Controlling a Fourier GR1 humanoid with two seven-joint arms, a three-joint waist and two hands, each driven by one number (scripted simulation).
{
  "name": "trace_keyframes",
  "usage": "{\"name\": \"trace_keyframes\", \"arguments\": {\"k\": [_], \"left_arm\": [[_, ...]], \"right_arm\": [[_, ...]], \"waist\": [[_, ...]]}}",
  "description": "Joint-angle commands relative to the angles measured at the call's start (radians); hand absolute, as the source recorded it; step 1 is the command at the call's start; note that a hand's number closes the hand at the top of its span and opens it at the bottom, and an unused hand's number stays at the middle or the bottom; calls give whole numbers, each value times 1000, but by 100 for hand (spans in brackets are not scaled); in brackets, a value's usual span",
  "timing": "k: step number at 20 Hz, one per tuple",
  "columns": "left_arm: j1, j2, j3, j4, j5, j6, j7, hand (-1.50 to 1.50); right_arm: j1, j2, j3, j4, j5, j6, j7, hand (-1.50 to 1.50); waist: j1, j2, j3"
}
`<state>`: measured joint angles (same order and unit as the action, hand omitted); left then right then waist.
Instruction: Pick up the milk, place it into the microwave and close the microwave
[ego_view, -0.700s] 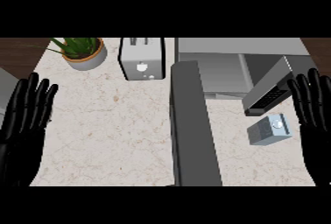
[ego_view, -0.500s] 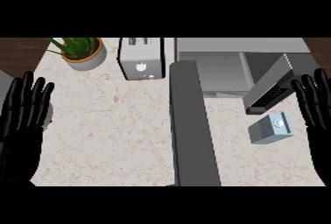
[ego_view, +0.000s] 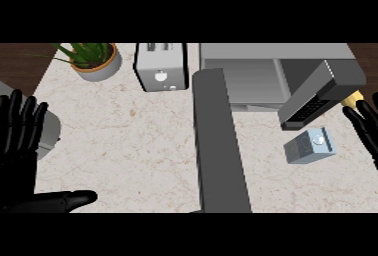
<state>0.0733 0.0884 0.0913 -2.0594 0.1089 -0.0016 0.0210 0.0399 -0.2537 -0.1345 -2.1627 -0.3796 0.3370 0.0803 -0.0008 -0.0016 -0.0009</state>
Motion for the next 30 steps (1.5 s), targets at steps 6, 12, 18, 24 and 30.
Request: {"name": "trace_keyframes", "arguments": {"k": [6, 12, 18, 24, 30], "left_arm": [[156, 12, 65, -94, 77, -90, -27, -150], [149, 33, 125, -106, 142, -133, -3, -150], [322, 6, 177, -207, 213, -233, -38, -150], [351, 1, 242, -240, 265, -260, -5, -150], [406, -57, 191, -270, 202, -293, -37, -150]], "right_arm": [[97, 22, -87, -45, 26, 46, -1, -150], [63, 31, -90, 94, 96, 76, -31, -150], [130, 52, -113, 143, 124, 138, -91, -150], [72, 88, -102, 250, 215, 89, -125, -150], [53, 83, -165, 527, 357, 68, -369, -150]], "waist": [[2, 0, 1], [3, 2, 1], [6, 1, 1], [7, 1, 1], [11, 1, 2]]}}
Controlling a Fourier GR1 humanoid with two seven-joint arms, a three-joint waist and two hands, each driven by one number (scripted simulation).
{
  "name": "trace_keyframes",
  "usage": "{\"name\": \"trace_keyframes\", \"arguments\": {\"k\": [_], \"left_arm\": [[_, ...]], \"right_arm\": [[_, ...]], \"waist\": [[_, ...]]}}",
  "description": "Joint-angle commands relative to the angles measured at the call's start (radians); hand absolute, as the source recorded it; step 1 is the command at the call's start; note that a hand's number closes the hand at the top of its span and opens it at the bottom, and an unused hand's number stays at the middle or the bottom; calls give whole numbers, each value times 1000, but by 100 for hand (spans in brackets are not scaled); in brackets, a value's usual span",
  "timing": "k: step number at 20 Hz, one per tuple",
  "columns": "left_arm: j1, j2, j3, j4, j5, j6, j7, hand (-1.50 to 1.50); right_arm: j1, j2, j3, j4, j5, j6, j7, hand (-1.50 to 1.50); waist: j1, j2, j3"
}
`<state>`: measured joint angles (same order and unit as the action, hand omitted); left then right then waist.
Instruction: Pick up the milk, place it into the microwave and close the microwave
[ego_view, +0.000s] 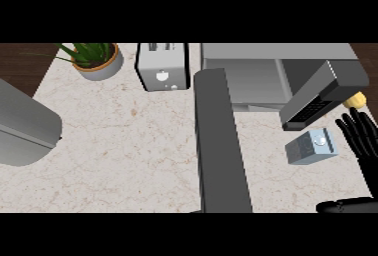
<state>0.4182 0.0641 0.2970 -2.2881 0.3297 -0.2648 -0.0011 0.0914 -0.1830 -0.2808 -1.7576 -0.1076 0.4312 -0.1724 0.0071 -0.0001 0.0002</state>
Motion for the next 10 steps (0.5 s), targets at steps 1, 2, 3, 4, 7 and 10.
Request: {"name": "trace_keyframes", "arguments": {"k": [1, 2, 3, 4, 7, 10], "left_arm": [[24, 32, 67, -51, 76, -37, 34, -150], [13, 22, 78, 10, 80, -43, 14, -150], [50, 1, 60, -50, 77, -56, 21, -150], [9, 6, 69, 28, 62, -58, 9, -150], [-28, -14, 49, -28, 38, -26, 48, -150], [101, -30, 92, -81, 89, -112, 16, -150]], "right_arm": [[-26, -28, -47, 176, 41, 11, -114, -150], [-97, -15, -25, 241, 93, -35, -125, -150], [-55, -43, -64, 265, 66, 2, -172, -150], [-133, -37, -50, 313, 74, -30, -141, -150], [-110, -66, -67, 405, 116, -17, -238, -150], [-147, -121, -105, 564, 110, 20, -330, -150]], "waist": [[2, 0, 0], [5, 1, 0], [3, 0, 0], [2, 1, 0], [-1, 1, 0], [8, 0, 0]]}}
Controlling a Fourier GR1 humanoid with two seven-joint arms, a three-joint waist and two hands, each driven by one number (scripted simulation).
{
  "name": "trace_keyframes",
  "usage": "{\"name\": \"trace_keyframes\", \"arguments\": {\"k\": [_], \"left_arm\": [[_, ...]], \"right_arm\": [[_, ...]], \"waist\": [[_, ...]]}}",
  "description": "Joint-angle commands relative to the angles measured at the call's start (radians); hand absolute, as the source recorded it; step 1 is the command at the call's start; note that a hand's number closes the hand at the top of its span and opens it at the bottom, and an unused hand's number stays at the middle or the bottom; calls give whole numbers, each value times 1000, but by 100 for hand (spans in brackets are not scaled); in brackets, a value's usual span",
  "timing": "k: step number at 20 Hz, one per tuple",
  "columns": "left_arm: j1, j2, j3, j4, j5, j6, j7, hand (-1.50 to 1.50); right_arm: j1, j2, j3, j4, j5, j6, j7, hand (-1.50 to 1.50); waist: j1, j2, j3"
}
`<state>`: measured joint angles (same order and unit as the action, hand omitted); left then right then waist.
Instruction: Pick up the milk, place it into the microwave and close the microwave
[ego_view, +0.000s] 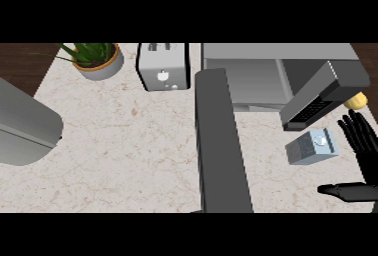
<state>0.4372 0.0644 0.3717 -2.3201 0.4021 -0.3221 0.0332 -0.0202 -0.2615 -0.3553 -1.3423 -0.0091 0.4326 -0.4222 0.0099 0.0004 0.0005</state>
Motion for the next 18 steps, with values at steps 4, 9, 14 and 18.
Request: {"name": "trace_keyframes", "arguments": {"k": [4, 9, 14, 18], "left_arm": [[11, 23, 109, -32, 112, -42, 59, -150], [44, -62, 41, 62, -13, -105, -65, -150], [6, -63, 33, 46, -32, -70, -52, -150], [-5, 13, 144, 44, 103, -111, 11, -150]], "right_arm": [[-54, -37, 12, 250, 83, -3, -204, -150], [-165, -111, -5, 494, 106, 24, -325, -150], [-180, -95, 24, 651, 159, -46, -476, -150], [-306, -112, 33, 828, 207, -130, -539, -150]], "waist": [[-2, -1, 0], [1, 0, 0], [1, 1, 0], [10, 3, 1]]}}
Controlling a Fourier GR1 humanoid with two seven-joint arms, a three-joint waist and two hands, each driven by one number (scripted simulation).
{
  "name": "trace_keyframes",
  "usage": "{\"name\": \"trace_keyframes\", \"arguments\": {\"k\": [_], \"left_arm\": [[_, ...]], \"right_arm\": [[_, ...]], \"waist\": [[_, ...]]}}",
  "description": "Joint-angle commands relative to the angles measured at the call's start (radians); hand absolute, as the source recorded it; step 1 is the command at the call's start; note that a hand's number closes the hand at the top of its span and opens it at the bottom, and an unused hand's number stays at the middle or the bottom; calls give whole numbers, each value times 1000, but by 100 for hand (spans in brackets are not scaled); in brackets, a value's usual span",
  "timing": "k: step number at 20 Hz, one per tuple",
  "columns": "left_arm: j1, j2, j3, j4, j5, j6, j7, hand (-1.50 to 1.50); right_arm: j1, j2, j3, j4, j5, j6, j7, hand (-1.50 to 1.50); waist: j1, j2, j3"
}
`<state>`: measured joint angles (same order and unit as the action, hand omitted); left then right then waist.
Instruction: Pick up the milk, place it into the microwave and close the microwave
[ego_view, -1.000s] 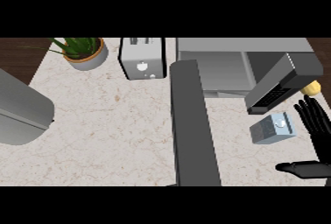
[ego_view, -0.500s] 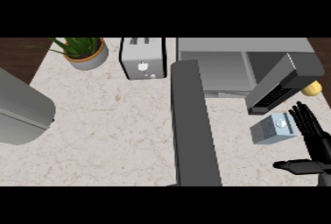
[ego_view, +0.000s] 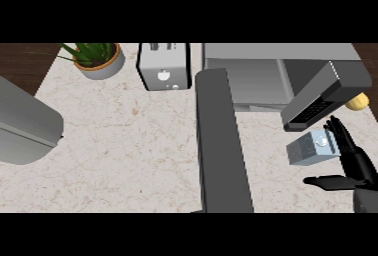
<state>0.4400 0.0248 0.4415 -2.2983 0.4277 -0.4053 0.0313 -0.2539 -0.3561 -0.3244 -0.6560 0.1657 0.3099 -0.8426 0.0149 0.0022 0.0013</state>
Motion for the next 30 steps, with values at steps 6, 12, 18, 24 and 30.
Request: {"name": "trace_keyframes", "arguments": {"k": [6, 12, 18, 24, 30], "left_arm": [[23, 11, 33, 21, 35, -40, -11, -150], [-7, 6, -8, -4, 10, 5, 3, -150], [38, -20, -17, -36, 5, -22, -1, -150], [-4, 9, 8, 4, 37, -2, 23, -150], [58, 25, 69, -27, 105, -52, 7, -150]], "right_arm": [[-119, -24, 15, 289, 57, -38, -236, -150], [-186, -33, 30, 312, 49, 16, -226, 150], [-166, 19, 63, 244, 69, -89, -300, 150], [-154, 27, 90, 217, 50, -13, -312, 150], [-166, 161, 38, 231, 2, -229, -306, 150]], "waist": [[11, 4, 1], [14, 8, 3], [12, 2, 2], [0, 2, 1], [9, 0, 0]]}}
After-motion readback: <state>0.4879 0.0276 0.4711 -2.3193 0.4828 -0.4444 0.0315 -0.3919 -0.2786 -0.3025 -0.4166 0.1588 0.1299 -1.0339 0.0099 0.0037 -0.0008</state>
